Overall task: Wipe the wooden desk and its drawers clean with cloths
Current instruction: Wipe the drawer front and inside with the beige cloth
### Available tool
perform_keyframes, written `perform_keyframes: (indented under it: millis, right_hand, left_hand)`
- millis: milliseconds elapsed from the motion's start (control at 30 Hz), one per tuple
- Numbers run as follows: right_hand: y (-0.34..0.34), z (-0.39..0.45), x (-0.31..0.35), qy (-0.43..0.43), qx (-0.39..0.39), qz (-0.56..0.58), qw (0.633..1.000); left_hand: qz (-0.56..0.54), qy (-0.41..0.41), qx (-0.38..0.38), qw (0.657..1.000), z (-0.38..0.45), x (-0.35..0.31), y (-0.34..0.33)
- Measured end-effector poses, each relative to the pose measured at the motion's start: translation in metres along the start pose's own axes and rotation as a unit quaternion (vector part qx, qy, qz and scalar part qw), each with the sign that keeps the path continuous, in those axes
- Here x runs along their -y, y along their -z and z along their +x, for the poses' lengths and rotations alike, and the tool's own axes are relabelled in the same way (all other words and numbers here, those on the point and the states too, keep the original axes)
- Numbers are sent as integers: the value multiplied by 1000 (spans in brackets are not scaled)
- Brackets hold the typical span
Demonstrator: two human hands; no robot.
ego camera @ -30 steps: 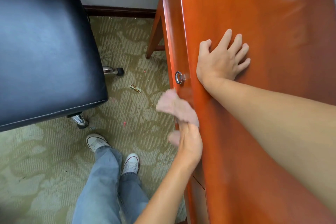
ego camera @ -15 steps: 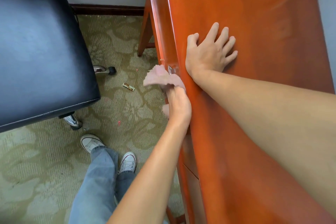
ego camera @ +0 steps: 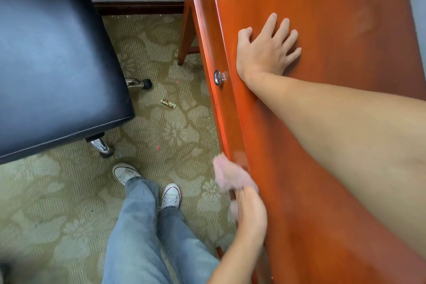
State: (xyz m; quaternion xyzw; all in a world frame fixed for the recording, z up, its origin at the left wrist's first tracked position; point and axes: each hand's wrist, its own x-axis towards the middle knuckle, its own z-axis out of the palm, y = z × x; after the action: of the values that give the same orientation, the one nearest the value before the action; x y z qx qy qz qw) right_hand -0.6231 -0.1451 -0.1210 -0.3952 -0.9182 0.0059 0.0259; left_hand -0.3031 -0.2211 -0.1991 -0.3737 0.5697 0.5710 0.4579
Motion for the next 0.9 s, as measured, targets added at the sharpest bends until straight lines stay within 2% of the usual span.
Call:
perform_keyframes:
  millis: [100,167,233,300,367,467,533,567,700,900]
  right_hand:
    - [-2,2,0,2,-8,3,1000]
    - [-3,3,1,1,-14,11,1000]
    - [-4,3,2,1,-20,11,1000]
    - [-3,2,1,2,-16,17,1000]
    - [-3,2,1,5,-16,17,1000]
    - [-2,1,1,5,-12,18,1000]
    - [-3,2,0,10,-9,15,1000]
    - [-3,2,-1,11,-8,15,1000]
    - [-4,1,-2,13,-14,12,1000]
    - [-3,2,-2,10,-9,10,1000]
  left_hand:
    - [28,-155,-39,987,23,-138,4]
    - [16,-186,-60,981,51,-191,8]
    - [5,-173,-51,984,61,-211,6]
    - [50,-233,-21,971,38,-204,11]
    - [-22,-283,-26,958,18,-179,19]
    - [-63,-240,-24,968,30,-183,40]
    - [-94,-169,-19,981,45,-213,46]
    - [-90,-160,-15,983,46,-232,49]
    - [-54,-232,15,971,41,-278,55]
    - [52,-242,37,968,40,-288,80]
